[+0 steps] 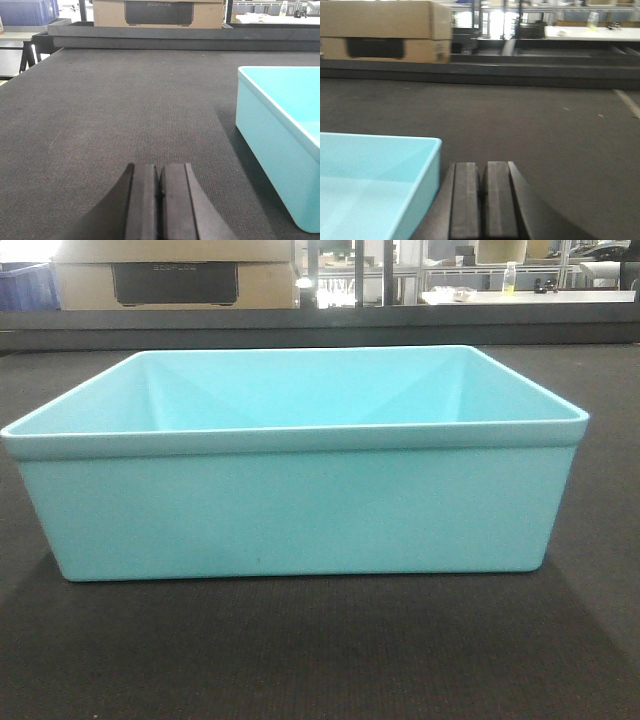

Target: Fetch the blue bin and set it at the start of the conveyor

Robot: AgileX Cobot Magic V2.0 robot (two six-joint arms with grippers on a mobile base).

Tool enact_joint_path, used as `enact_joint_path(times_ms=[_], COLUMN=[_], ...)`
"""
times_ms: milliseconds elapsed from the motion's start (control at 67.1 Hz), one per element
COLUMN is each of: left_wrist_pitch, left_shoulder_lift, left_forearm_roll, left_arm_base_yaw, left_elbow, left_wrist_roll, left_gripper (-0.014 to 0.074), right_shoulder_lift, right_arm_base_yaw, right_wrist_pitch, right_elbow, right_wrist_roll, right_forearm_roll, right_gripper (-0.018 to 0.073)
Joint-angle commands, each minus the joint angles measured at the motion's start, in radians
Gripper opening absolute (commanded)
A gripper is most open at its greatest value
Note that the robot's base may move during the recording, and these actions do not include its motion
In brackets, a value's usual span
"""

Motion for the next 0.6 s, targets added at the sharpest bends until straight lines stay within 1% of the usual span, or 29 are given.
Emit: enact_joint_path(times_ms=[0, 104, 194, 417, 447, 507, 552, 581], left_wrist_pitch=[-0.021, -0.021, -0.021, -0.021, -0.021, -0.023, -0.023, -0.023], left_shoulder_lift=[-0.007, -0.007, -0.007, -0.007, -0.007, -0.007, -0.007, -0.007], left_forearm_roll=[-0.006, -0.006, -0.006, -0.006, -0.006, -0.006, -0.006, -0.006], left_arm_base_yaw=[0.006, 0.006, 0.006, 0.006, 0.006, 0.006, 0.006, 0.006], left_elbow=[-0.002, -0.002, -0.002, -0.002, -0.002, -0.002, -0.002, -0.002], left_wrist_roll=[0.000, 0.000, 0.000, 0.000, 0.000, 0.000, 0.000, 0.000], left_gripper=[-0.0111, -0.0111, -0.0111, -0.0111, -0.0111, -0.0111, -0.0111, -0.0111], right_shoulder_lift=[-0.041, -0.126, -0.195, -0.380, -0.380, -0.380, -0.380, -0.380], right_arm_base_yaw=[-0.068, -0.138, -0.168, -0.172, -0.172, -0.173, -0.175, -0.175], right_wrist_pitch=[-0.066, -0.112, -0.147, -0.200, -0.205, -0.252, -0.207, -0.207], right_elbow=[0.048, 0.133, 0.212, 0.416, 0.436, 0.444, 0.444, 0.444], right_wrist_roll=[-0.006, -0.006, -0.006, -0.006, -0.006, -0.006, -0.006, -0.006], right_forearm_roll=[0.009, 0.014, 0.037, 0.046, 0.046, 0.046, 0.046, 0.046], right_gripper=[-0.0153, -0.0153, -0.0153, -0.0153, -0.0153, -0.0153, -0.0153, -0.0153])
